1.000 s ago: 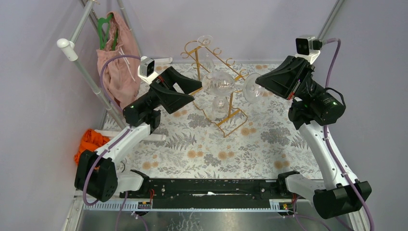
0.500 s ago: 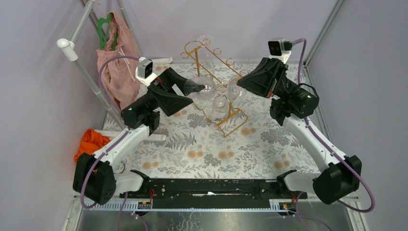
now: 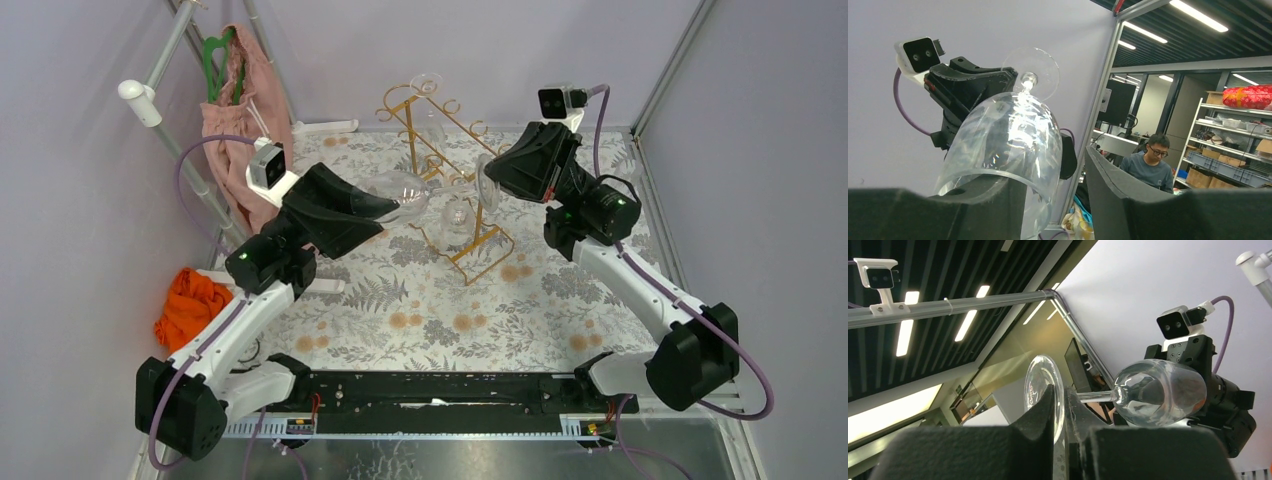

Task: Take the wine glass off the wine glass rack

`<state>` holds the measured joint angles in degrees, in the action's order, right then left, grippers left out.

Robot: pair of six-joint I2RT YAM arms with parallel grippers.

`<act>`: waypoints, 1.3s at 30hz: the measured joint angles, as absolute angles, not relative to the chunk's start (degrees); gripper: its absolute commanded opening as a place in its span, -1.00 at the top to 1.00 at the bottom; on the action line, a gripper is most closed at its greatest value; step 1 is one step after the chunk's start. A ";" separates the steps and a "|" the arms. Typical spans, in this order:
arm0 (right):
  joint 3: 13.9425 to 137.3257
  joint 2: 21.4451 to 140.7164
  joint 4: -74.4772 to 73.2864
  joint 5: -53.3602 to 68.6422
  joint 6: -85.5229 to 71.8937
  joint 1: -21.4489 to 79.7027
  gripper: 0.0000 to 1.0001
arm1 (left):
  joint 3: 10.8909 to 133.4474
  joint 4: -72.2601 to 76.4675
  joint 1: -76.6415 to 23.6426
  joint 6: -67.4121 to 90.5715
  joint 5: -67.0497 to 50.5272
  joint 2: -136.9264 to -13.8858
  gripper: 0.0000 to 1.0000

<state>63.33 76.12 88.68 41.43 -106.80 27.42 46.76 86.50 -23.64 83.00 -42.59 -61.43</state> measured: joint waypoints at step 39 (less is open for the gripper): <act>60.05 71.37 79.15 41.23 -92.97 30.26 -0.46 | 44.12 68.97 -24.71 74.96 -34.79 -53.58 1.00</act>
